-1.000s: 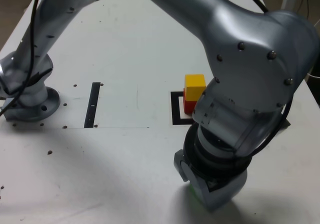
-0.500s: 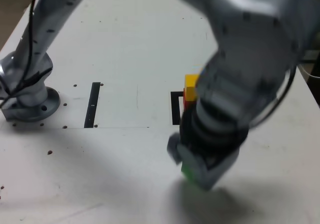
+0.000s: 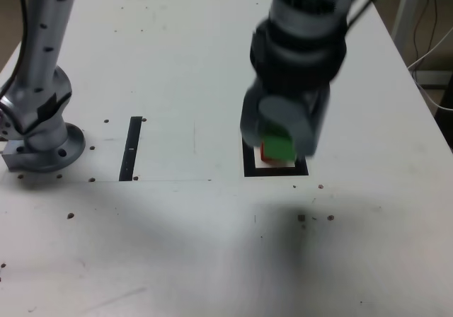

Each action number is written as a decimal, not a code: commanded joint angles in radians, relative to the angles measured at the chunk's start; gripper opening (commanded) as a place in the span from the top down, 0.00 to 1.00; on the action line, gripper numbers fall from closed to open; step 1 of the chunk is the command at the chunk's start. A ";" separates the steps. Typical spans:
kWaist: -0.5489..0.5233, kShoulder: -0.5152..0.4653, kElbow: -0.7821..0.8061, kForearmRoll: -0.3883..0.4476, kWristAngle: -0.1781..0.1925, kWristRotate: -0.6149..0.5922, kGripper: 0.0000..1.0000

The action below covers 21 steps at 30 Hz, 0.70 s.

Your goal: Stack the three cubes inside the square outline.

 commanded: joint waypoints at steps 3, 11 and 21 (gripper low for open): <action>0.085 -0.044 0.031 0.014 -0.035 -0.041 0.70; 0.250 -0.099 0.105 0.014 -0.072 -0.069 0.70; 0.312 -0.097 0.104 0.013 -0.145 -0.068 0.70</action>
